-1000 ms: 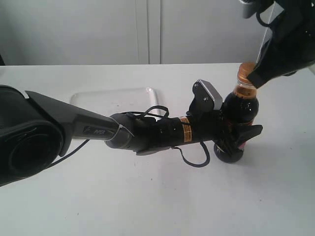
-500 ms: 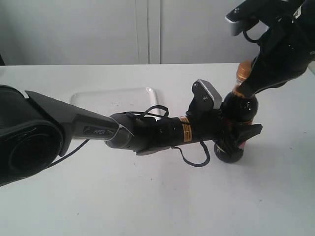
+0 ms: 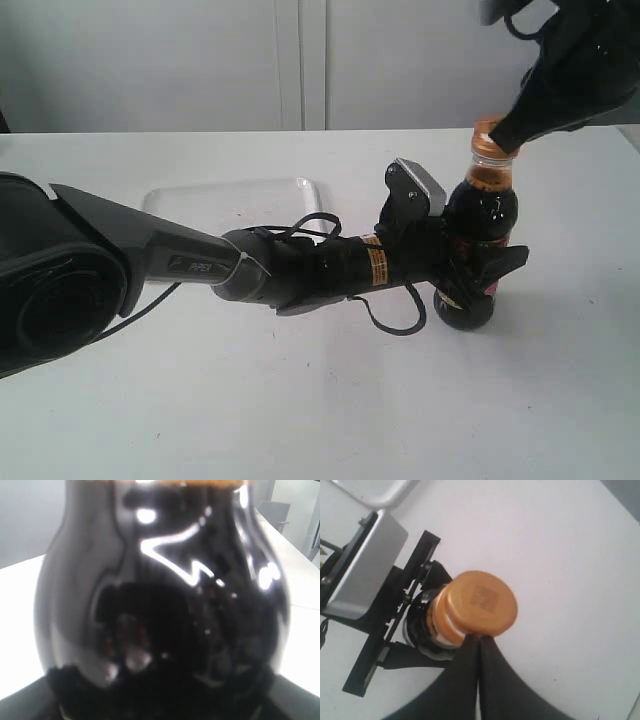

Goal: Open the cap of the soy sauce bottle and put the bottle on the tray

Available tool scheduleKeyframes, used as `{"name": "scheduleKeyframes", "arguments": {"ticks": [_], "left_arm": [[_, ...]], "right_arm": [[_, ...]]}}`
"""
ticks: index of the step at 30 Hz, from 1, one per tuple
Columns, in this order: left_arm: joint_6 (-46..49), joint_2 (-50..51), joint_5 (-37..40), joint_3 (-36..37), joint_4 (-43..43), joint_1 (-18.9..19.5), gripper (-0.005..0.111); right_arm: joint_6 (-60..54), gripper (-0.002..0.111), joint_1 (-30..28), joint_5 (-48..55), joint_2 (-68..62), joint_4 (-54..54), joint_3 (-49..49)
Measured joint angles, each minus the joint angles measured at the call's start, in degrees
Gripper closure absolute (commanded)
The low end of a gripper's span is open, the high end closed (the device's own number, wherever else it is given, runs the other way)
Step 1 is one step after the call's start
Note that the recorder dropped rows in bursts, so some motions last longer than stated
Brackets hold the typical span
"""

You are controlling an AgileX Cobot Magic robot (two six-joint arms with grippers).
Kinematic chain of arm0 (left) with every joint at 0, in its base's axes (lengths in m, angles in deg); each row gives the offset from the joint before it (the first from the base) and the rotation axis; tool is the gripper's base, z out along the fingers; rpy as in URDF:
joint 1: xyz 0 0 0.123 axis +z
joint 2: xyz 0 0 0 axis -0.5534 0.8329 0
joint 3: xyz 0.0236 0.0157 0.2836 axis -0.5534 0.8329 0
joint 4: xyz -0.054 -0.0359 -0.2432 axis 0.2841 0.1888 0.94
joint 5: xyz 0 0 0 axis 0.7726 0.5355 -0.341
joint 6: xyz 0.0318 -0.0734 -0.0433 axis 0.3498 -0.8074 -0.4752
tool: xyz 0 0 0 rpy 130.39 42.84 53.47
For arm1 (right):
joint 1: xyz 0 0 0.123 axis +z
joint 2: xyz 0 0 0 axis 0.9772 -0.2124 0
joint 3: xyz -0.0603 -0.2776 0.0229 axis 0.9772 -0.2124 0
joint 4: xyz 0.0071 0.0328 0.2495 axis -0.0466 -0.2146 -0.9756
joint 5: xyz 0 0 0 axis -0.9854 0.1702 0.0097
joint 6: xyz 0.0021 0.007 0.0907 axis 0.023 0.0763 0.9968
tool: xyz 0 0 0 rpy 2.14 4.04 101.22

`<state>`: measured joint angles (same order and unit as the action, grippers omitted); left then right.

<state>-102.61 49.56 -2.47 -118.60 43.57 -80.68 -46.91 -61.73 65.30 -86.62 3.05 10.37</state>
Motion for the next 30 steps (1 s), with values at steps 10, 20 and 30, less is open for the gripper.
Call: {"name": "scheduleKeyframes", "arguments": {"ticks": [10, 20, 30], "left_arm": [[-0.1, 0.0, 0.2, 0.0, 0.1, 0.0, 0.107], [-0.2, 0.0, 0.7, 0.0, -0.8, 0.6, 0.107], [1.3, -0.1, 0.6, 0.0, -4.2, -0.3, 0.107]], "right_arm": [[0.2, 0.108, 0.0, -2.6, -0.4, 0.4, 0.9], [2.2, 0.108, 0.0, -13.2, -2.6, -0.5, 1.0], [3.9, 0.108, 0.0, -19.7, -4.0, -1.8, 1.1]]}}
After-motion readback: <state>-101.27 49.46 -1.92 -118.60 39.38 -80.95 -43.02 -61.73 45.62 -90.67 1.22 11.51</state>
